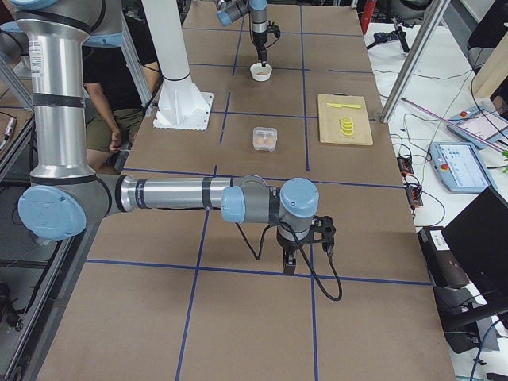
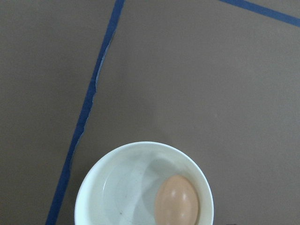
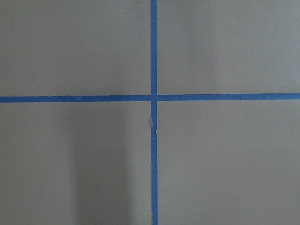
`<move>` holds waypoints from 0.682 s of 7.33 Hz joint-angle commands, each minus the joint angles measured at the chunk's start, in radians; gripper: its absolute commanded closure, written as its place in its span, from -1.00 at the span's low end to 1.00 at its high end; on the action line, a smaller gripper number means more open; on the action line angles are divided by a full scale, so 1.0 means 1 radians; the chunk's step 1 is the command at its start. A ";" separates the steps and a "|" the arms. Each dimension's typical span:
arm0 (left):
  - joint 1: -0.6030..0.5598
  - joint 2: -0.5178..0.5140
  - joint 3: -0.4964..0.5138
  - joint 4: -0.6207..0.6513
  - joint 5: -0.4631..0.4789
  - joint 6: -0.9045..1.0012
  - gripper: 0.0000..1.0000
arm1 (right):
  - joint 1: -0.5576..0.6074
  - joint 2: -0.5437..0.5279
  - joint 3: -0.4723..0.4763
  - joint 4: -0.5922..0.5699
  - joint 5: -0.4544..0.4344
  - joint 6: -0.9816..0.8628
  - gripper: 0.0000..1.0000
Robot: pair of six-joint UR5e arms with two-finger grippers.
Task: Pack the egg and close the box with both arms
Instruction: 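Move the left gripper down over the white bowl toward the brown egg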
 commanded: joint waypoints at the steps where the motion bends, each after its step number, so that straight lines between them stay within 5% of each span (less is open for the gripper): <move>1: 0.007 -0.019 0.031 -0.006 0.002 0.010 -0.72 | 0.000 0.004 -0.002 0.000 0.002 0.001 -1.00; 5: 0.011 -0.019 0.065 -0.006 0.000 0.055 -0.65 | 0.000 0.005 -0.002 0.000 0.002 0.001 -1.00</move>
